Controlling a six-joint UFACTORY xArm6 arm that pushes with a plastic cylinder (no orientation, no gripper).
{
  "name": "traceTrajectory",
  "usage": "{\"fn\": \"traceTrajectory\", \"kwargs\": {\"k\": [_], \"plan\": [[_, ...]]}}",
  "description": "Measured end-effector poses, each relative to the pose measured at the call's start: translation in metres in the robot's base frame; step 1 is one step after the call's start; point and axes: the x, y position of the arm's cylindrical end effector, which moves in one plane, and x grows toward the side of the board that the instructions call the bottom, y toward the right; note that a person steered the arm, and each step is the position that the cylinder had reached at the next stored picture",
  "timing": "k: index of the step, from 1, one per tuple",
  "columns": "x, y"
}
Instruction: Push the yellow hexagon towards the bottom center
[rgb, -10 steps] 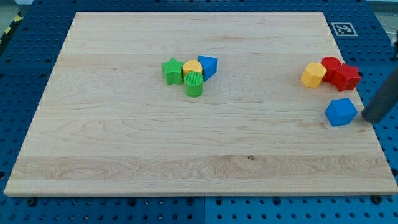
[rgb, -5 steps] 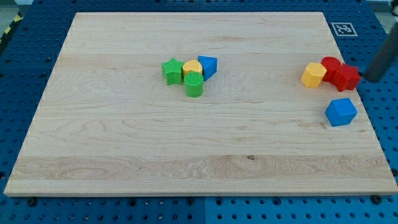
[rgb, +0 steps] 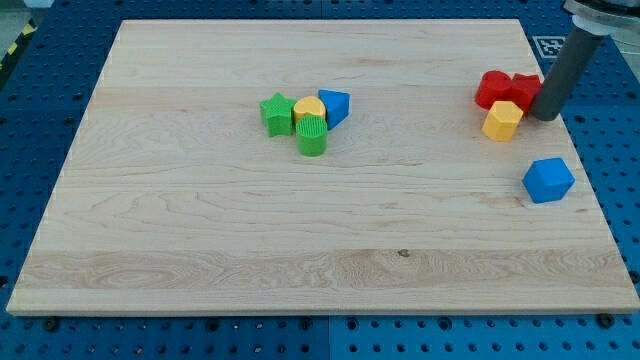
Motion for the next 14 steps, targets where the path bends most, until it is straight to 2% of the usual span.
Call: {"fn": "traceTrajectory", "kwargs": {"k": [3,5,6,8,9,10,11,12,13,14], "plan": [[-0.022,-0.009],[-0.024,-0.064],[-0.024,-0.060],[-0.007,-0.012],[0.007,-0.011],[0.037,-0.052],[0.041,-0.085],[0.025,-0.080],[0.026,-0.110],[0.068,-0.140]]}}
